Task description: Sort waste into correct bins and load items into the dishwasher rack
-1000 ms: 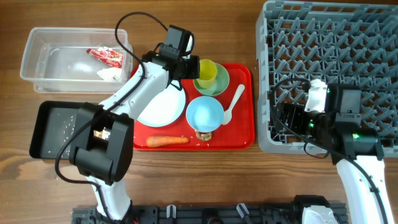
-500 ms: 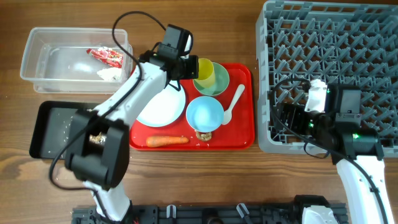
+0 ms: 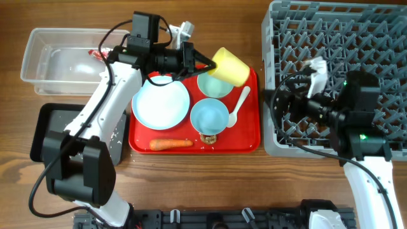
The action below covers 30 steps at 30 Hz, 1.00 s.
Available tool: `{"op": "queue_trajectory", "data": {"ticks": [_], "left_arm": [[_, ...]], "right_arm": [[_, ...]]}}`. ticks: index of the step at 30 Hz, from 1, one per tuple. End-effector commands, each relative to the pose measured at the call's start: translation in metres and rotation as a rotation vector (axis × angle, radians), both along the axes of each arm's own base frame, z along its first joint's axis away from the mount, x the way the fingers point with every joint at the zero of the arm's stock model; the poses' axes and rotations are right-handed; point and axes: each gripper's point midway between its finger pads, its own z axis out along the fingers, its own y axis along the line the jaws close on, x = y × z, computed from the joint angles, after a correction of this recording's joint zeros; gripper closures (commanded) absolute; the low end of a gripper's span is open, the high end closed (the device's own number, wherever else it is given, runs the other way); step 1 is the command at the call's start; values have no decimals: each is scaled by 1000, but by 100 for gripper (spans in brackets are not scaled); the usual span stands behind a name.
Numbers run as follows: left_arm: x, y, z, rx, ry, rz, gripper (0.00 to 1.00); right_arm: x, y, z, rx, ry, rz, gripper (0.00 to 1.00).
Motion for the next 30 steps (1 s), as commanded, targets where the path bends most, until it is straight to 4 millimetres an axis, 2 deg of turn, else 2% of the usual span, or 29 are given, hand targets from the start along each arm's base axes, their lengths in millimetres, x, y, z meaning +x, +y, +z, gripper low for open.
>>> {"op": "queue_trajectory", "data": {"ticks": [1,9,11,14,20,28,30], "left_arm": [[-26,-21,26,-129,31,-137,96],[-36,-48,33,-142,-5,-184,96],[-36,-50,32,-137,8,-179,96],[-38,-52,32,-137,9,-184,96],[-39,-52,32,-136,41,-178,96],[-46,-60,33,-135,56,-196,96],[-45,-60,33,-135,56,-196,96]], "right_arm": [[-18,28,22,96,-91,245,0],[-27,41,34,193,-117,366,0],[-29,42,37,204,-125,381,1],[-28,42,39,200,-140,383,9],[-25,42,43,206,-152,376,15],[-15,38,41,167,-174,331,14],[-14,37,40,162,-172,323,17]]}}
